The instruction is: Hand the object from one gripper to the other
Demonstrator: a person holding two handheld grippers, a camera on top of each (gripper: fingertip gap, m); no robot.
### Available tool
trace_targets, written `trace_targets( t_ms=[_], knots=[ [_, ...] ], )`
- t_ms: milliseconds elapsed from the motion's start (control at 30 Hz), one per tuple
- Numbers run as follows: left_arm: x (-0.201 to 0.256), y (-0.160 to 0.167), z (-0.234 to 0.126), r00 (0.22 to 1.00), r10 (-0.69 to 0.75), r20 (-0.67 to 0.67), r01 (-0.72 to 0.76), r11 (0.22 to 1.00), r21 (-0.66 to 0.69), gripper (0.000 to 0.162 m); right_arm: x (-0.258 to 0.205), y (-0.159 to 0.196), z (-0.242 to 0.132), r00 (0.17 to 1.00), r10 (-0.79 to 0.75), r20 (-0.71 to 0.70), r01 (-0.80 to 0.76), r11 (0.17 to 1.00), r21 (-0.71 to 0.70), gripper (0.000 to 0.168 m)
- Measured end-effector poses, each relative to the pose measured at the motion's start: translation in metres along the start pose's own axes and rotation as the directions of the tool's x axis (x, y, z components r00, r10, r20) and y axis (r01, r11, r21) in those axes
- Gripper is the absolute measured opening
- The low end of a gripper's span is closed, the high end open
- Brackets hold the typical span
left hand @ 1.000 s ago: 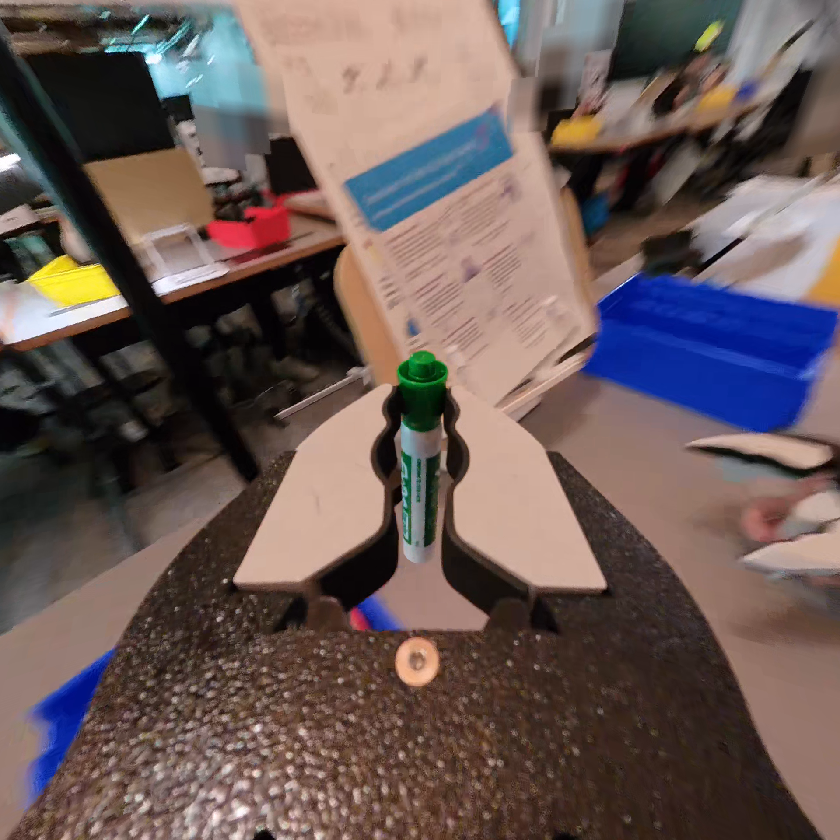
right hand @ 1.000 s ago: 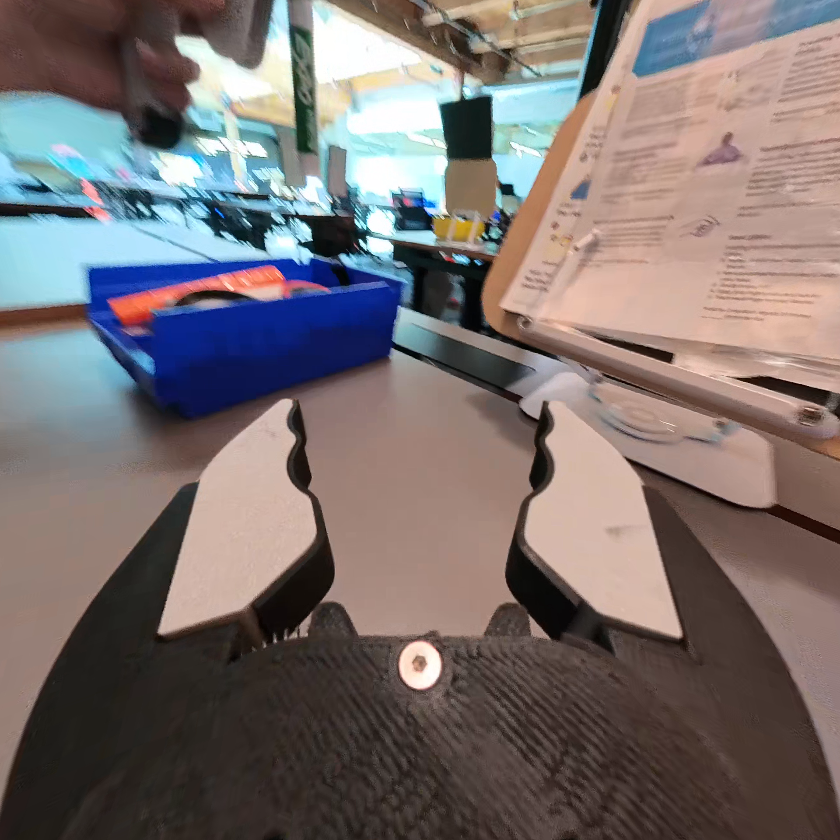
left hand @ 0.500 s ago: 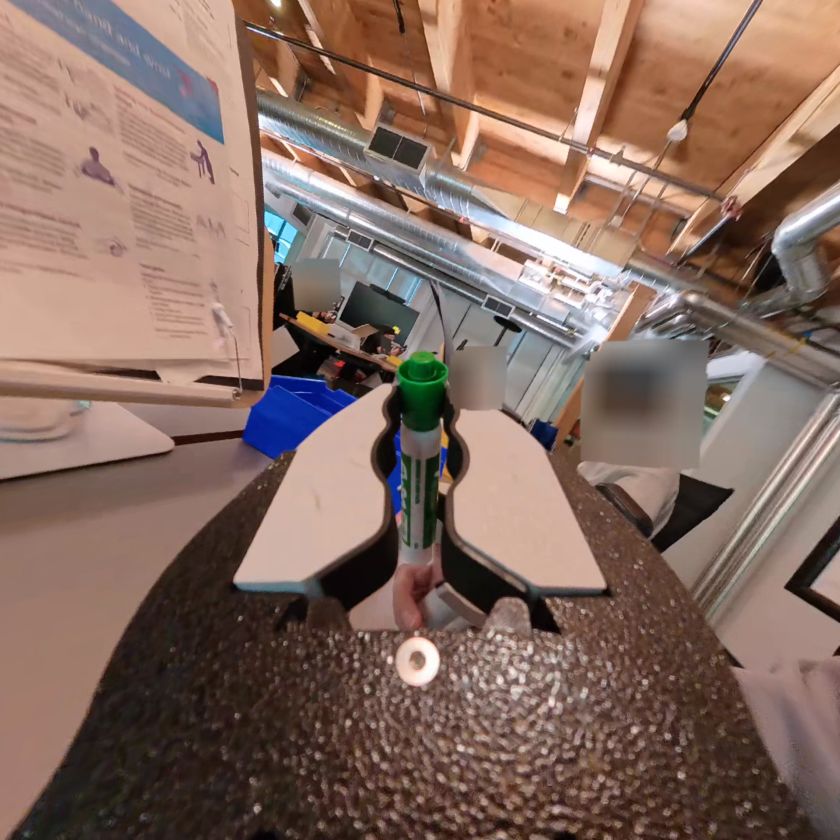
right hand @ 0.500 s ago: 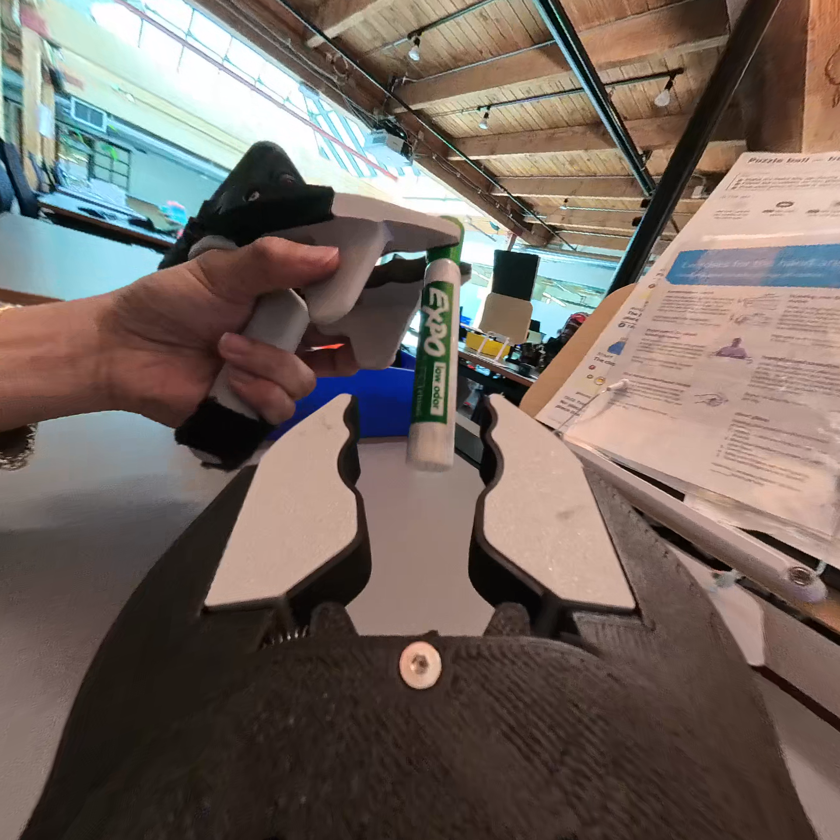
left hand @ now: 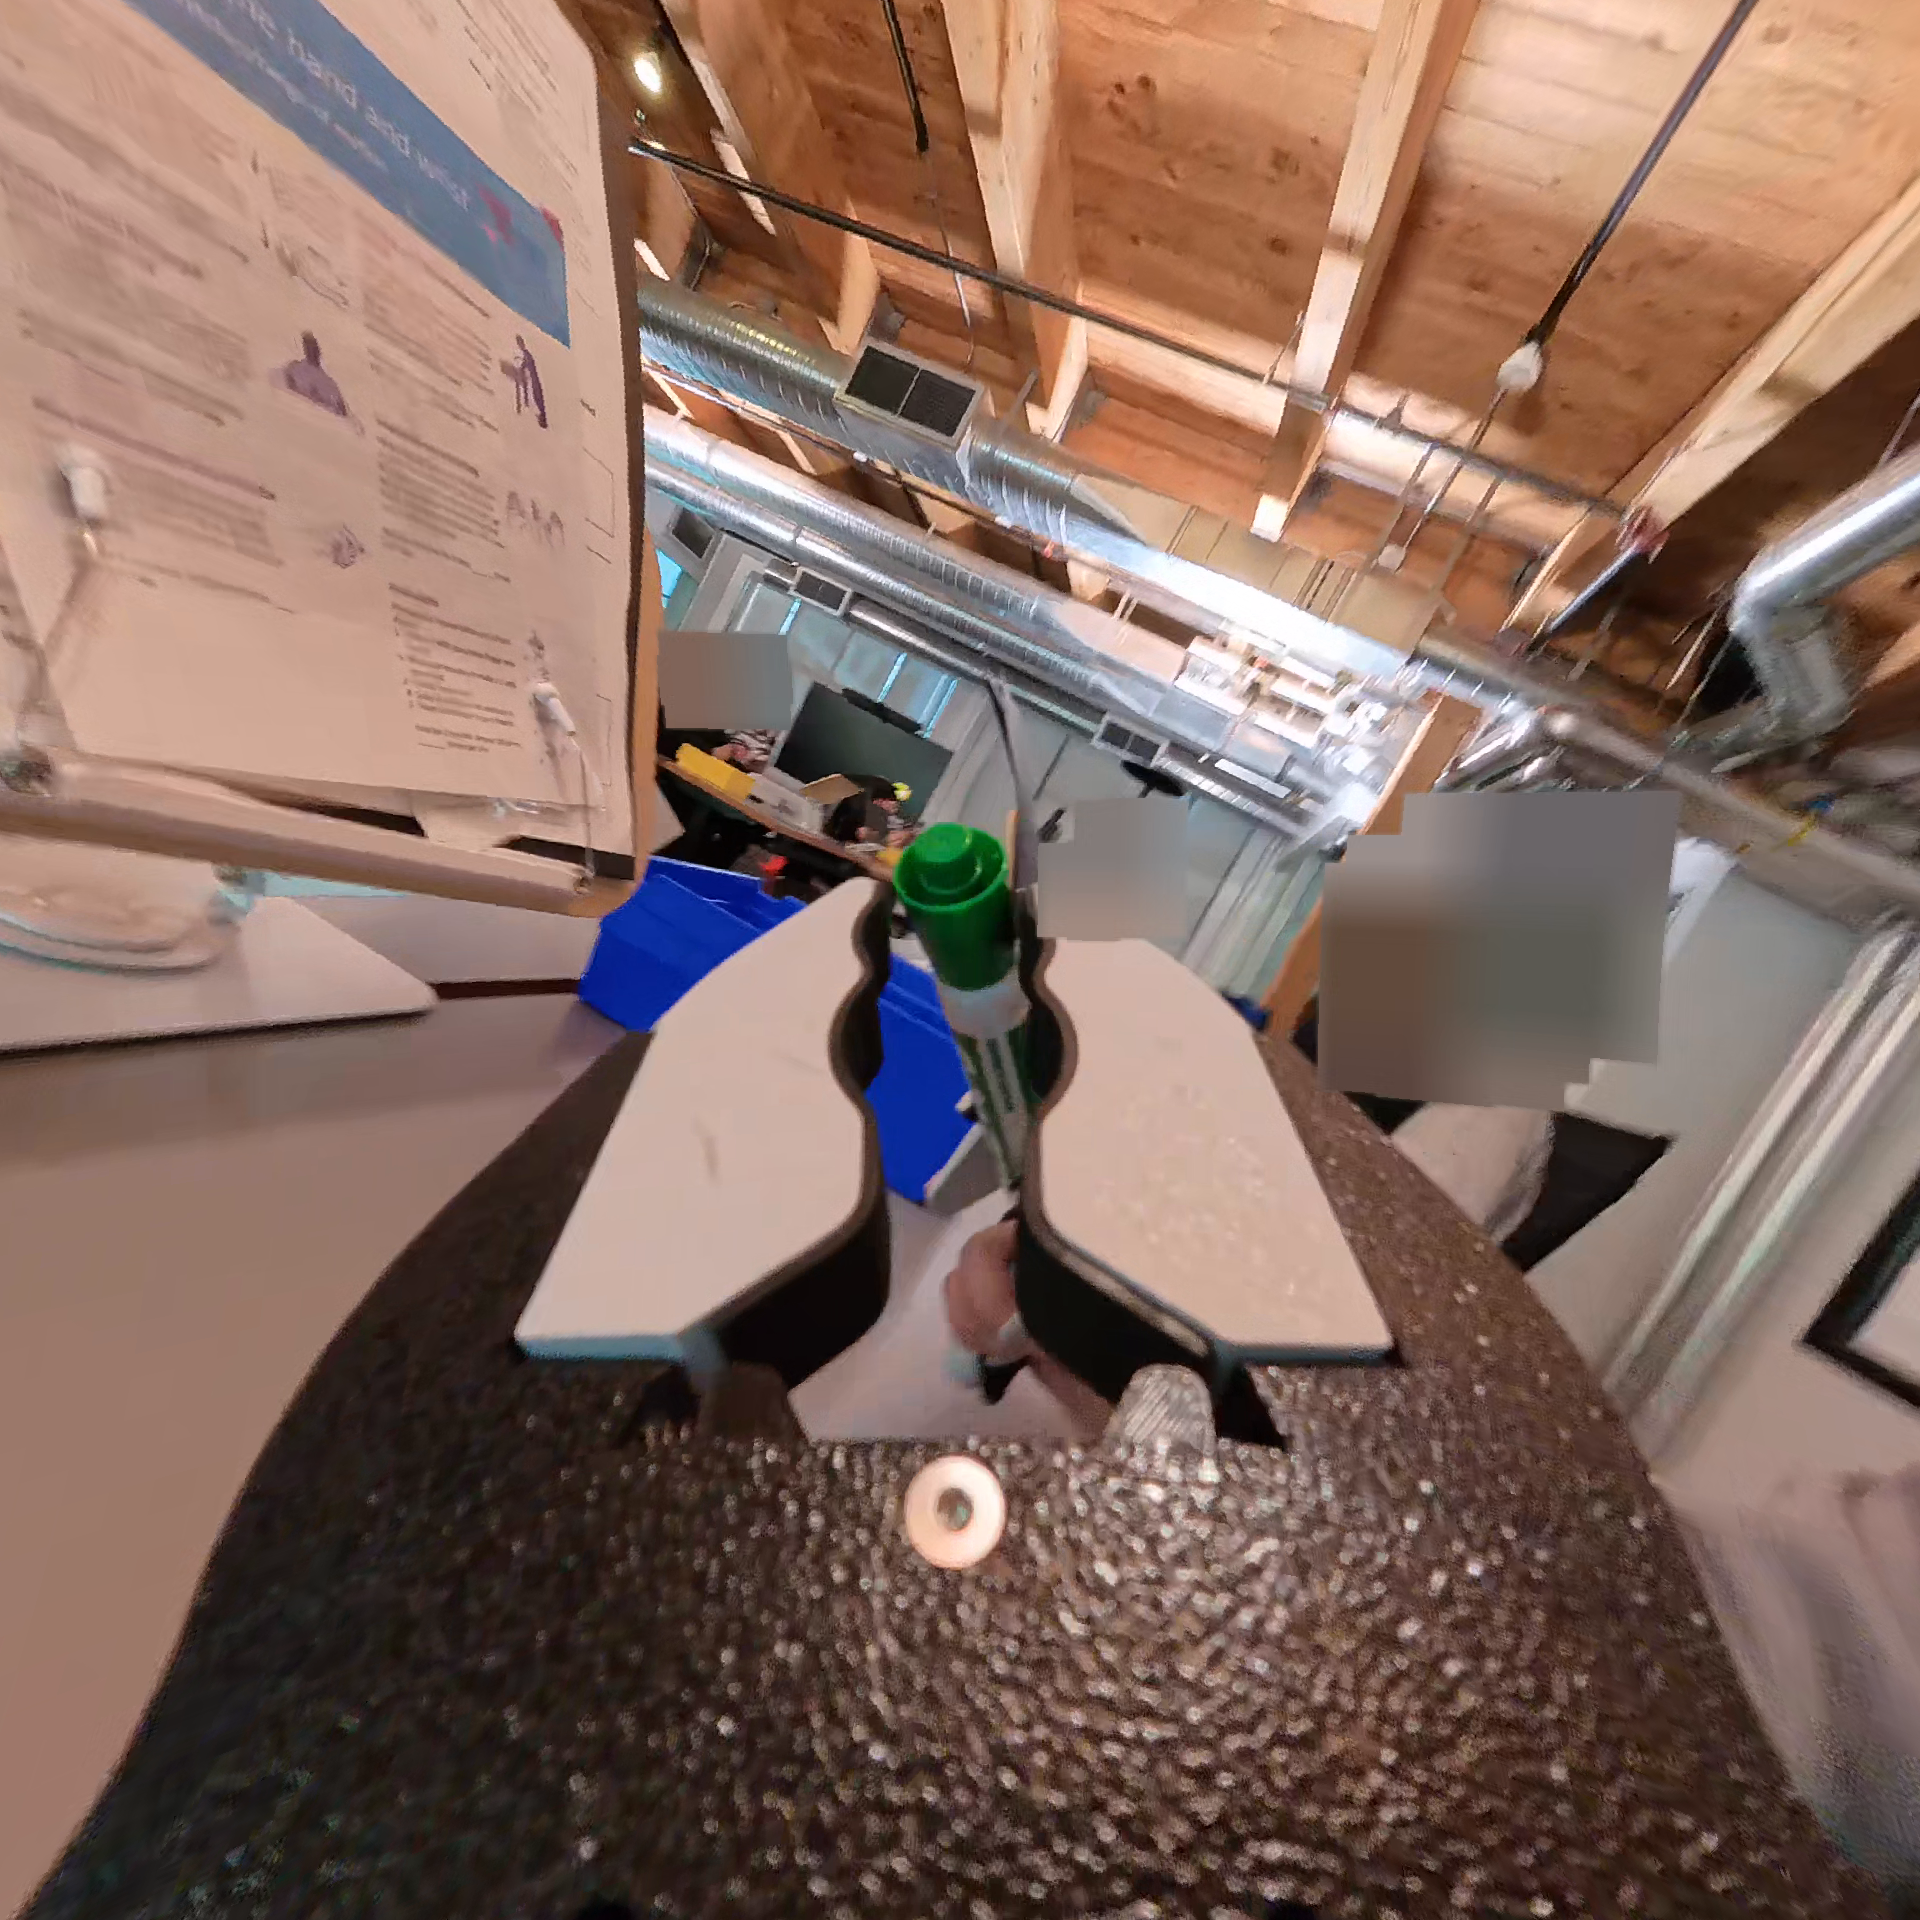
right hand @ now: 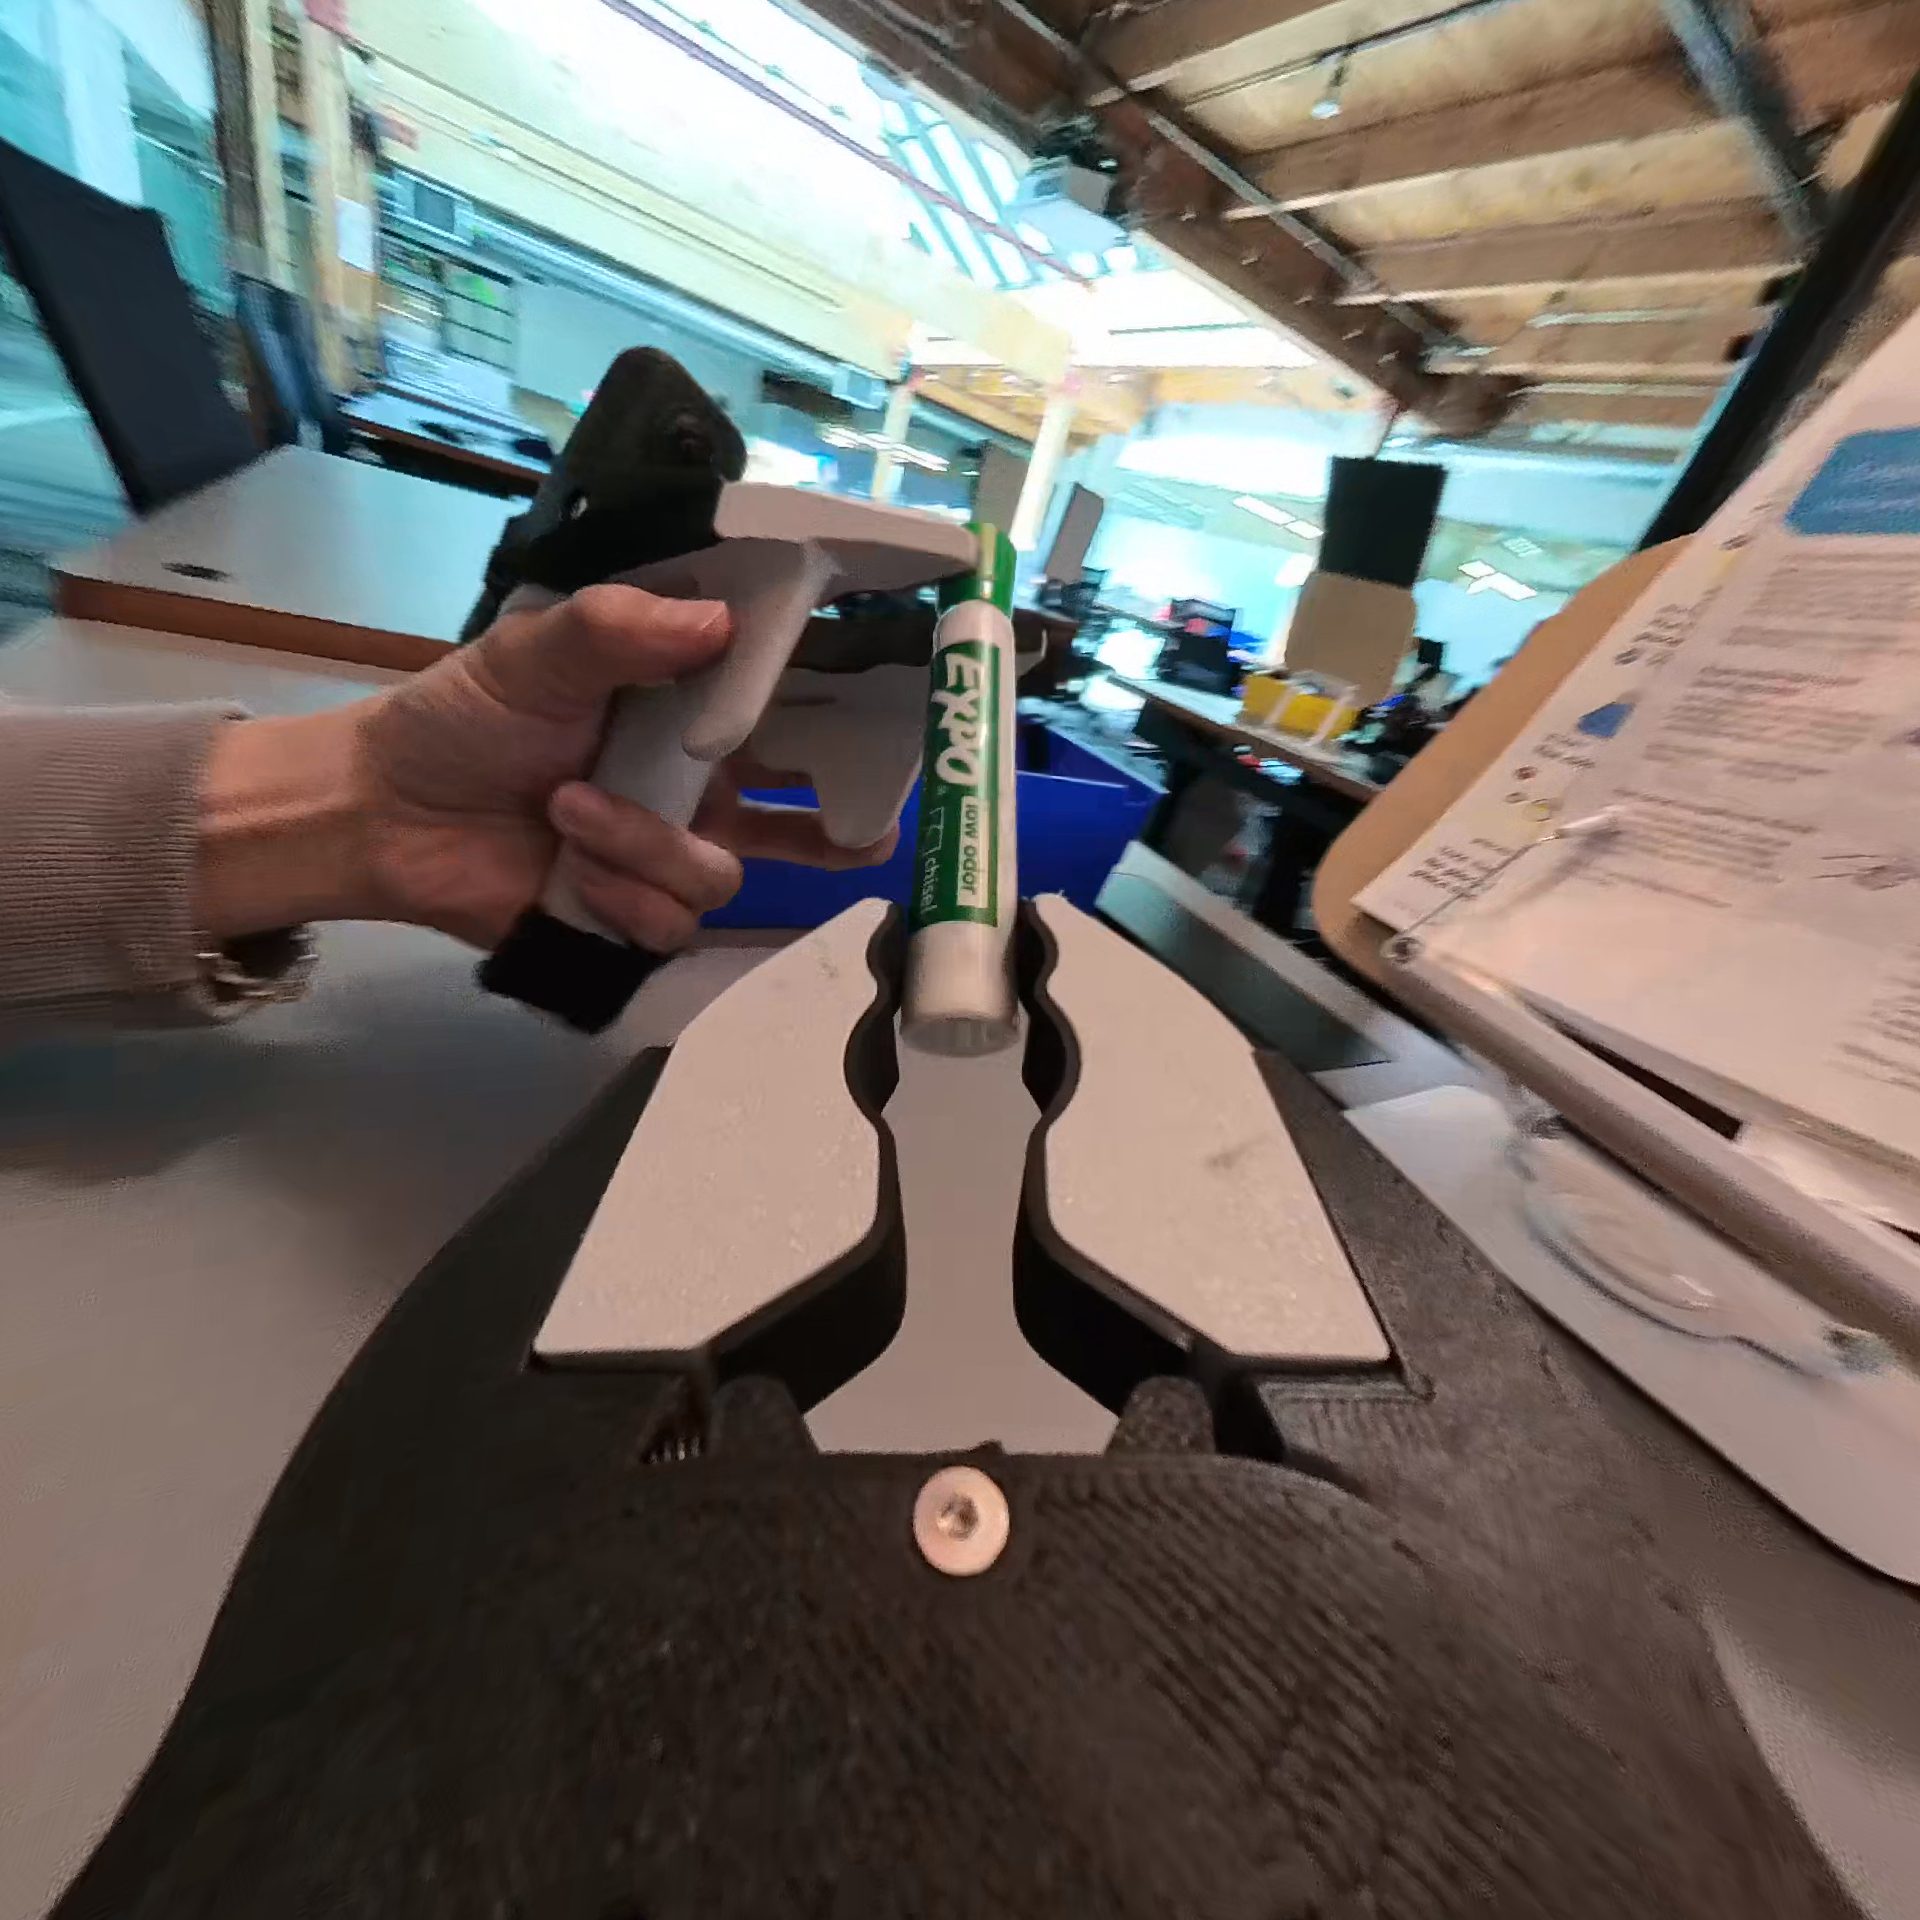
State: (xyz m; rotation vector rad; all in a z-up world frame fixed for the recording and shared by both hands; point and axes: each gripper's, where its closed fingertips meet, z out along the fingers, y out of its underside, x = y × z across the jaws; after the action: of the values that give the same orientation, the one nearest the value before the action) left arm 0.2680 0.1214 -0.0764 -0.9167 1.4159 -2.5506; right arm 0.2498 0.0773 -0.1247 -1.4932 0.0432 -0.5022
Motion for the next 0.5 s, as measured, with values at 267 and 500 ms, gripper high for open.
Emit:
trace_targets(
  t_ms=[267, 500],
  knots=[
    [0.017, 0.050, -0.027, 0.824, 0.542, -0.166, -0.557, 0.719, -0.416, 0.047, -0.003, 0.020, -0.049, 0.923, 0.205, 0.325, -0.148, 0.970, -0.192, 0.021],
    [0.018, 0.084, -0.027, 0.805, 0.526, -0.274, -0.588, 0.652, -0.479, 0.037, -0.027, 0.030, -0.060, 0.840, 0.294, 0.456, -0.160, 0.937, -0.311, 0.021]
  ],
)
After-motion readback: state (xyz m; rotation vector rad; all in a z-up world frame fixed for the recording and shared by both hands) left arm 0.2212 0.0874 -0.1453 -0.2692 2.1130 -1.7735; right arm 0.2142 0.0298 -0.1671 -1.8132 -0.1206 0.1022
